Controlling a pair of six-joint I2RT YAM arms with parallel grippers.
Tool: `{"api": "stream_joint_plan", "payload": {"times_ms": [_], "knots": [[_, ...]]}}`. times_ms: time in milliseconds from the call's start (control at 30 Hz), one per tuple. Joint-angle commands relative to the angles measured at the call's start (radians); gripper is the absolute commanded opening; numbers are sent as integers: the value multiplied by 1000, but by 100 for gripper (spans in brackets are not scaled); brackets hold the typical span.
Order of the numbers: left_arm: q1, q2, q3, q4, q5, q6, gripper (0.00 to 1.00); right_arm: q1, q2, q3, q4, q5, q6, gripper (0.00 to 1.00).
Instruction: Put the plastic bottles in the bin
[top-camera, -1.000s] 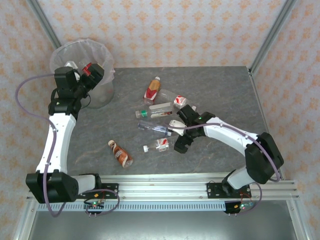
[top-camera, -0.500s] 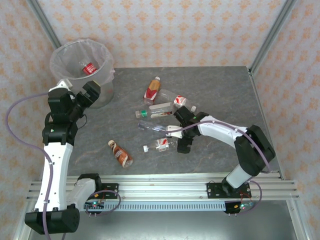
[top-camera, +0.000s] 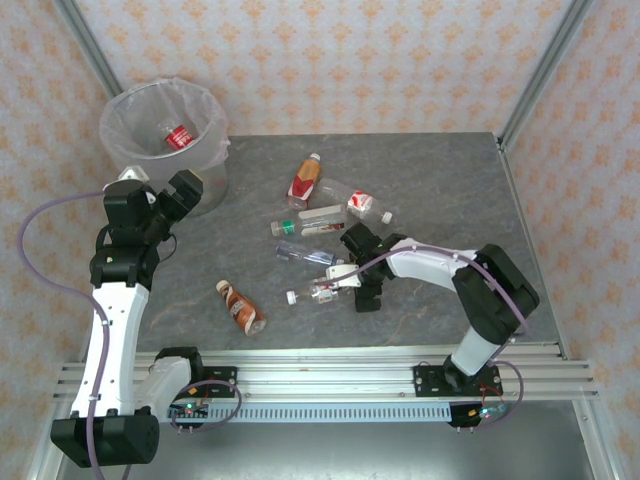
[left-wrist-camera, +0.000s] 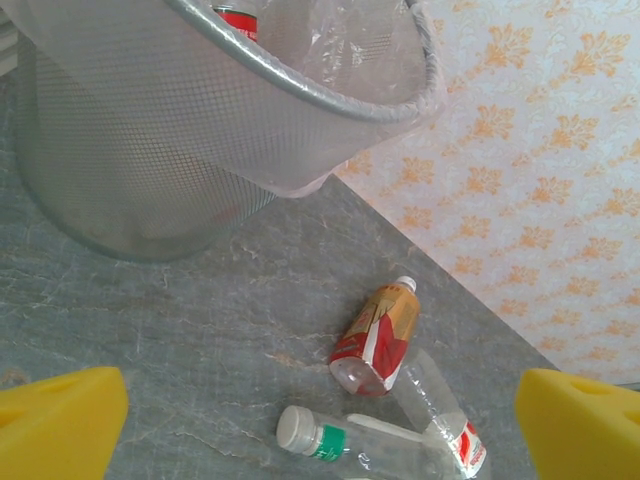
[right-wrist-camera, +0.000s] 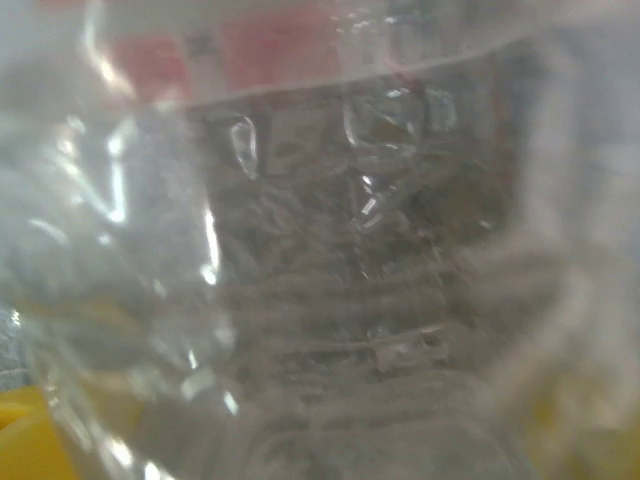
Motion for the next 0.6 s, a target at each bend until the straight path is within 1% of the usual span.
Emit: {"api": "stream_joint_plan", "payload": {"times_ms": [0,267,400,567], "knots": [[7,-6,-9,-15,-36,30,100,14,51,-11,63,31,-26,99],[7,-3,-6,-20,-46,35,100,15,55,-3,28,37,26,96],[6,-2,-12,-15,-36,26,100,14,29,-22,50,33,35,83],[7,-4,-12,-21,-41,25,100,14,-6,-27,44,27,33,78]]}}
